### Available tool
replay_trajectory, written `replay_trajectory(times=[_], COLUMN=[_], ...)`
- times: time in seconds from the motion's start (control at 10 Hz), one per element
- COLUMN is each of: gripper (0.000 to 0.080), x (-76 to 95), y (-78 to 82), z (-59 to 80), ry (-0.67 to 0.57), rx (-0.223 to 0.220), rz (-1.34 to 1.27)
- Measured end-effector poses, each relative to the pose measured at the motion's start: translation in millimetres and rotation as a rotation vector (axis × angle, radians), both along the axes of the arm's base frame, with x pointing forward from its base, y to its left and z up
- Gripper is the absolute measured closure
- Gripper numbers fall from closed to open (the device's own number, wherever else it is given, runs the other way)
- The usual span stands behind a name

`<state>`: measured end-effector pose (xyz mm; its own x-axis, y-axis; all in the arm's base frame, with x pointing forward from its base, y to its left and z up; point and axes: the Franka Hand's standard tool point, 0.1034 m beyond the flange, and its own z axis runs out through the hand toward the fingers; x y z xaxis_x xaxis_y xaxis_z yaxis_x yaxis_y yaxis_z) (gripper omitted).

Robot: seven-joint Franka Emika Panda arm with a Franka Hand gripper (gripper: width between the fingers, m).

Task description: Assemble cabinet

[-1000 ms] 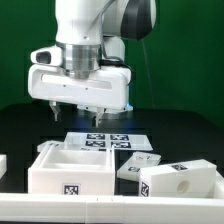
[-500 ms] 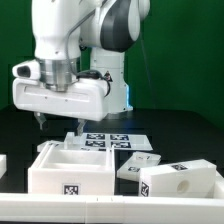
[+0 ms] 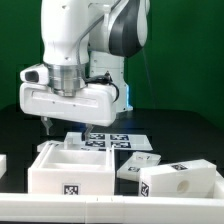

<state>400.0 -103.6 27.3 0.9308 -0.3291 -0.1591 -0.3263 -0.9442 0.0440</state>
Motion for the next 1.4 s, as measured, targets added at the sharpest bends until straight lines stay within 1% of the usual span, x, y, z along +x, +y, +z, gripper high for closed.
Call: replay_trajectory(times=[0.2, 0.5, 0.6, 0.7, 0.8, 0.9, 1.0, 1.1, 1.4], gripper=[0.015, 0.0153, 0.0316, 0.0498, 0.0498, 0.0675, 0.0675, 0.0737, 0.0737], x=[-1.5, -1.5, -1.3, -1.0, -0.7, -0.3, -0.1, -0.2, -0.1], y=[0.6, 1.2, 2.2, 3.2, 2.6, 2.5, 2.6, 2.5, 2.5], z=[-9.7, -10.1, -10.1, -10.1, -10.7, -11.7, -11.6, -11.6, -11.5], ry=[0.007, 0.008, 0.007, 0.007, 0.005, 0.003, 0.002, 0.002, 0.002], rx=[-0.013, -0.012, -0.012, -0.012, -0.015, -0.018, -0.018, -0.018, -0.018], rz=[0.012, 0.021, 0.024, 0.027, 0.033, 0.037, 0.036, 0.036, 0.036])
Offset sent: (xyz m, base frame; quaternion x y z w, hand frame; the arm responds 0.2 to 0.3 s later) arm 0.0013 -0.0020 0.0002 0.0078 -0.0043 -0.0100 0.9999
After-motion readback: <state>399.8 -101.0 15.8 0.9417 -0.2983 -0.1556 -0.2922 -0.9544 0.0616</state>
